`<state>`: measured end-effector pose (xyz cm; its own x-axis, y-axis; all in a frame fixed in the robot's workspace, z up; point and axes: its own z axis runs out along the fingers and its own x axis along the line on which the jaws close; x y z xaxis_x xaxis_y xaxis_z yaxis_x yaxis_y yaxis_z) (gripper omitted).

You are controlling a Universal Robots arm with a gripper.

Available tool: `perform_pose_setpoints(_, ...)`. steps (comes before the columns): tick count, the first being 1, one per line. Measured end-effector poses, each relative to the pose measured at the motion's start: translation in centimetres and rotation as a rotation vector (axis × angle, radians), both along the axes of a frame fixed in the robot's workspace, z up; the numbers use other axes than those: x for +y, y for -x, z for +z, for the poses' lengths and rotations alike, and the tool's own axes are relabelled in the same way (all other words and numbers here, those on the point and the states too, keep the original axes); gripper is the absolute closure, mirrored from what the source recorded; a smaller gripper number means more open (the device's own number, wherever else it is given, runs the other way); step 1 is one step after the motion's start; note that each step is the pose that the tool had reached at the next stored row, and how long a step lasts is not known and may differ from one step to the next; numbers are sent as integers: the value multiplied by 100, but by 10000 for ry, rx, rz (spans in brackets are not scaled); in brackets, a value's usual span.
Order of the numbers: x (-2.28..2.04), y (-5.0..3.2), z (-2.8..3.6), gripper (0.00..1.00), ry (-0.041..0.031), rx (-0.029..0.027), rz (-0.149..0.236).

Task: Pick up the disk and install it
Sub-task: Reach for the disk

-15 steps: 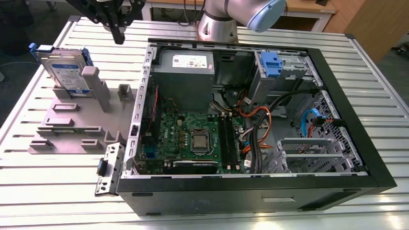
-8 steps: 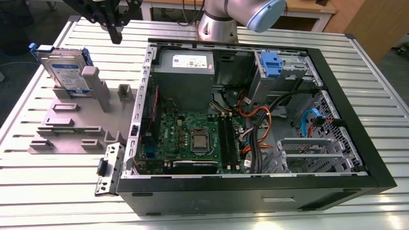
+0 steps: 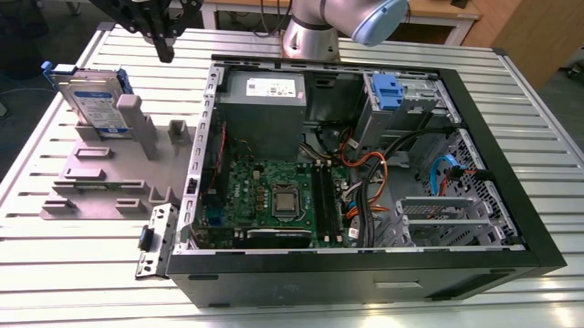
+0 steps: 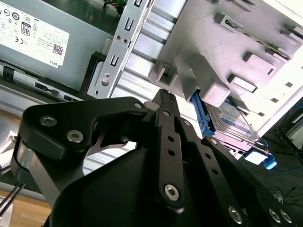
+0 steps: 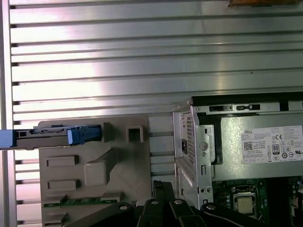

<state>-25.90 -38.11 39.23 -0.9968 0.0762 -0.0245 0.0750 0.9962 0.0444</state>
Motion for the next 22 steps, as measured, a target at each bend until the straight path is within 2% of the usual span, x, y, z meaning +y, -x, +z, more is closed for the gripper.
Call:
perform_pose_setpoints(3, 4, 27, 0, 89, 3, 1, -1)
perform_pose_setpoints(12, 34, 169, -5, 89, 3, 1, -1)
perform_pose_setpoints(13, 40, 204, -6, 89, 3, 3, 0)
perform_pose_setpoints(22, 44, 231, -6, 89, 3, 3, -1)
